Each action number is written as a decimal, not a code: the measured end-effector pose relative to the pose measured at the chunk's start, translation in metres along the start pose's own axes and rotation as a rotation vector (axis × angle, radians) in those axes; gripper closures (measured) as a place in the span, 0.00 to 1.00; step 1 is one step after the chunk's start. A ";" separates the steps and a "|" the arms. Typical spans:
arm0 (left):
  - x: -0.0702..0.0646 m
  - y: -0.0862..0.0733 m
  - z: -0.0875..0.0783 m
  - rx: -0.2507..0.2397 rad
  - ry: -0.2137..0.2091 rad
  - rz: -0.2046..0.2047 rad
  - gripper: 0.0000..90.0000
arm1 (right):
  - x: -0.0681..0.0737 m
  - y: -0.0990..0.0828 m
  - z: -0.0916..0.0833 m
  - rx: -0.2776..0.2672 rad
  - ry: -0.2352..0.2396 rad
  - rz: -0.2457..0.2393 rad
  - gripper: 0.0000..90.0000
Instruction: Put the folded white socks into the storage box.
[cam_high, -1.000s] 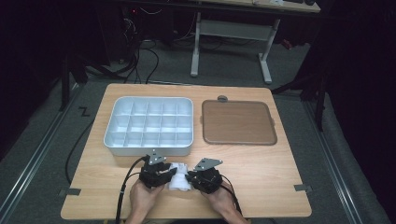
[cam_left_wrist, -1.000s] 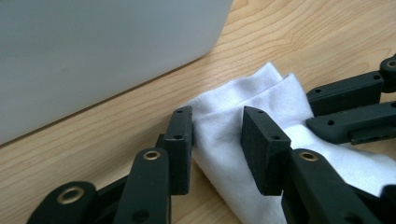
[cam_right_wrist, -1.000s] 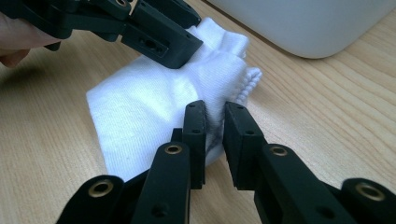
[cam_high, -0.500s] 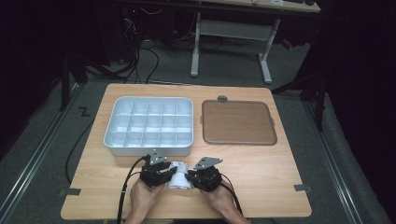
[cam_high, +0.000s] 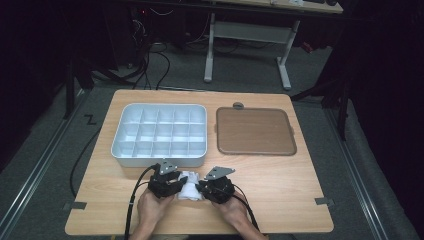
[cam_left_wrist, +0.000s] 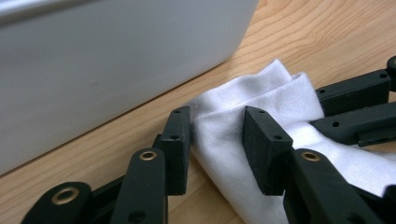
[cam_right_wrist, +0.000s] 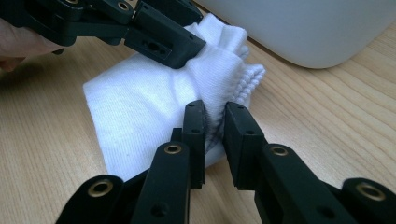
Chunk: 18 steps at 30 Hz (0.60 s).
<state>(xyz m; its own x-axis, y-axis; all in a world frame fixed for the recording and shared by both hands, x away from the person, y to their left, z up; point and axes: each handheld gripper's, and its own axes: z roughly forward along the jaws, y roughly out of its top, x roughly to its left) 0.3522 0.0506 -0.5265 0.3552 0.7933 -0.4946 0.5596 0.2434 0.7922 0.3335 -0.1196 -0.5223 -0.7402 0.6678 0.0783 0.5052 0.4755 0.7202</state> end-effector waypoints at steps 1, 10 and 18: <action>0.001 0.001 0.000 0.001 0.003 0.000 0.68 | 0.000 0.001 0.000 0.002 -0.001 -0.002 0.88; 0.013 0.007 -0.006 0.009 0.030 -0.020 0.64 | 0.006 0.007 0.010 -0.005 0.010 -0.012 0.88; 0.017 0.017 -0.015 0.005 0.036 -0.078 0.52 | 0.008 0.010 0.010 -0.023 0.023 0.015 0.78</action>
<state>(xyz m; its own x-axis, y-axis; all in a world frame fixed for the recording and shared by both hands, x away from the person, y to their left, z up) 0.3562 0.0765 -0.5154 0.2834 0.7913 -0.5417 0.5885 0.3025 0.7498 0.3368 -0.1037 -0.5217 -0.7427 0.6614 0.1048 0.5061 0.4519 0.7346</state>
